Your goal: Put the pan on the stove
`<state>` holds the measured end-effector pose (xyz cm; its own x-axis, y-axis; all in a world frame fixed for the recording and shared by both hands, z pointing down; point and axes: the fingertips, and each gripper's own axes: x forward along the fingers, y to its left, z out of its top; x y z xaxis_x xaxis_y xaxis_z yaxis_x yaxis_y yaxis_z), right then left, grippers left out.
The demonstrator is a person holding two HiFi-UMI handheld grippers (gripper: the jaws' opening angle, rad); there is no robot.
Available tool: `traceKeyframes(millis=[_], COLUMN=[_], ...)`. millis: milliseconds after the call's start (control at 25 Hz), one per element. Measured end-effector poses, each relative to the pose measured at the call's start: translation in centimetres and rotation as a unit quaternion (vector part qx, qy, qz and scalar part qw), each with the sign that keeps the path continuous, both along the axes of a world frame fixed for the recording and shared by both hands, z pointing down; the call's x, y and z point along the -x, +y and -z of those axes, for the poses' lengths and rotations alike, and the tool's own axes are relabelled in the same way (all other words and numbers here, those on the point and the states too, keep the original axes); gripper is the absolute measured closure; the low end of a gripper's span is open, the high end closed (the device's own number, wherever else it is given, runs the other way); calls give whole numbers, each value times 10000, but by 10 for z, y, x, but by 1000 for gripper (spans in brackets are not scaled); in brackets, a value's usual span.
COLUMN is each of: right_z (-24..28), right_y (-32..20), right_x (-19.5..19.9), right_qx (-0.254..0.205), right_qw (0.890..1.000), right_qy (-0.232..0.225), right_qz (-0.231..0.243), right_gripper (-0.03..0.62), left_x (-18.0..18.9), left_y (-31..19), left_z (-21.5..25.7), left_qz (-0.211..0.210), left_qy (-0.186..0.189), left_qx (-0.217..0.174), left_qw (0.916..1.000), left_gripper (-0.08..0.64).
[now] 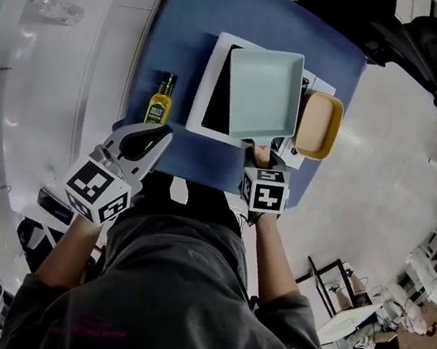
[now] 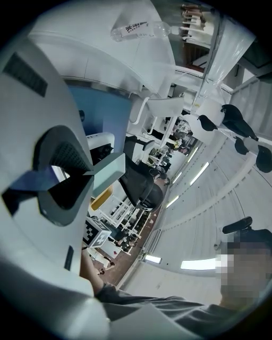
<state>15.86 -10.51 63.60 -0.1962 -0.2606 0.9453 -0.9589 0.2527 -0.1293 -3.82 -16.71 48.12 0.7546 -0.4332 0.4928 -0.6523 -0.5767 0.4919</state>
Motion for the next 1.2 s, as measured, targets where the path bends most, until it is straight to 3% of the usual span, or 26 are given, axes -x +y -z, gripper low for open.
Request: traceKeyframes(millis=[520,1200], right_z=[-1,-1], right_y=[0,-9], right_x=[1,6], right_qx=[227,348], right_qw=[9986,9974], right_qy=[457,627], right_qz=[144,-9], right_gripper=[482,482], left_x=[12,32], left_y=[-13,-29], left_z=[-5,-9], left_qz=[-10,29], left_qy=[154,221], left_qx=[46,83], left_qw=[9999,9997], left_gripper=[535,535])
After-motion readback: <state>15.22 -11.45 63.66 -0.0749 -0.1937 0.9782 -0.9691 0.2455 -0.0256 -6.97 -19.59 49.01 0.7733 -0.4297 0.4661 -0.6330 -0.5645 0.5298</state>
